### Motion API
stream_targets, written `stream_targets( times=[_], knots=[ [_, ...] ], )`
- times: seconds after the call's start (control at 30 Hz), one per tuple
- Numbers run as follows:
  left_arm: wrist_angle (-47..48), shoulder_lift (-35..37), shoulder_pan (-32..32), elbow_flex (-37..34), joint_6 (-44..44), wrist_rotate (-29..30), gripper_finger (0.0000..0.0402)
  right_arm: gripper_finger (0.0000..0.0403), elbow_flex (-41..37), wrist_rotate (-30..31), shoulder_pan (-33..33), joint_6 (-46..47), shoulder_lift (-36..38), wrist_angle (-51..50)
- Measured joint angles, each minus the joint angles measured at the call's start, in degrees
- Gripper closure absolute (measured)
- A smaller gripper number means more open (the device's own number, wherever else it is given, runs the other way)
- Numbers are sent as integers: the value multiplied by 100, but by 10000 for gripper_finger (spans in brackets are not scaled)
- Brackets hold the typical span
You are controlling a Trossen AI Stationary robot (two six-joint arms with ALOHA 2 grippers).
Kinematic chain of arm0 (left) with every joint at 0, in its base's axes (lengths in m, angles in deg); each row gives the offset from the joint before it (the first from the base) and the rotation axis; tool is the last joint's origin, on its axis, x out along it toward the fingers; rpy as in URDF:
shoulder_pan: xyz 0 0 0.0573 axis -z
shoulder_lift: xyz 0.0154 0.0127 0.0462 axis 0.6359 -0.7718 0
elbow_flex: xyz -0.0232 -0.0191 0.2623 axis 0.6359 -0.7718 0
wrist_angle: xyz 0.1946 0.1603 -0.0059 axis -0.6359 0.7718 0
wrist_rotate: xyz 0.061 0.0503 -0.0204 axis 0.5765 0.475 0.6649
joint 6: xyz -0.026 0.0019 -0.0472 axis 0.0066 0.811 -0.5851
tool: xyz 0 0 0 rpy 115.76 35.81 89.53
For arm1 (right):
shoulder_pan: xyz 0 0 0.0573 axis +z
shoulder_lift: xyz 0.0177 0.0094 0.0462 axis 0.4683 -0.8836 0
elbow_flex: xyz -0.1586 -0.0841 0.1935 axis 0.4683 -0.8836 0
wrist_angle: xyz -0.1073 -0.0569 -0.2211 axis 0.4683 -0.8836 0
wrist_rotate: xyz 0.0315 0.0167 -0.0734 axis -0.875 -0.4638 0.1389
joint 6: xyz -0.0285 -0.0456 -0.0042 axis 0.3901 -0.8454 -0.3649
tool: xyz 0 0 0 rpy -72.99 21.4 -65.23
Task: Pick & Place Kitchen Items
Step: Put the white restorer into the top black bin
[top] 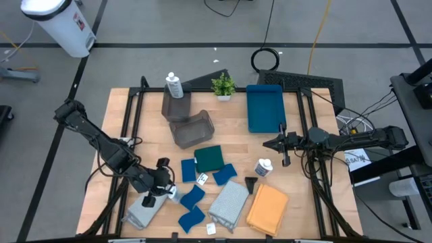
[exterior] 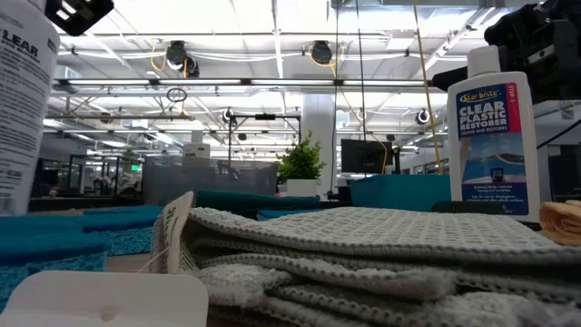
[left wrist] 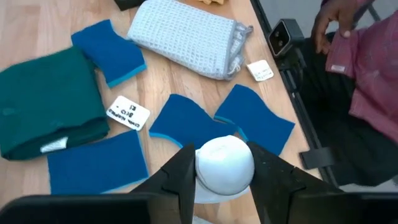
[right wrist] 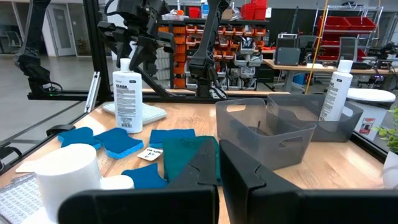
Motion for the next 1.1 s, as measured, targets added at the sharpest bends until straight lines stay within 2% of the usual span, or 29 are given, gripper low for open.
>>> stream_targets(
  times=[0.1, 0.23, 0.33, 0.6, 0.8, 0.93, 1.1],
  knots=[
    [7, 0, -18, 0, -100, 1, 281, 403, 0, 0, -1, 0, -1, 0],
    [90, -3, -11, 0, 7, 146, 242, 403, -1, -1, -1, 0, -1, 0],
    [146, -9, -19, -4, 151, 222, 231, 403, 0, 0, -1, 0, -1, -1],
    [275, 0, -16, -2, 168, 238, 279, 403, -2, -1, 0, 0, 2, 2],
    [274, 0, -14, -2, 161, 304, 280, 403, -1, 0, -1, 0, -1, 1],
    [318, -4, -19, -2, 134, 628, 272, 403, 0, -1, 0, 0, -1, 2],
    [350, 13, -121, 35, 144, 670, 281, 403, -2, 0, 1, 0, -1, 0]
  ],
)
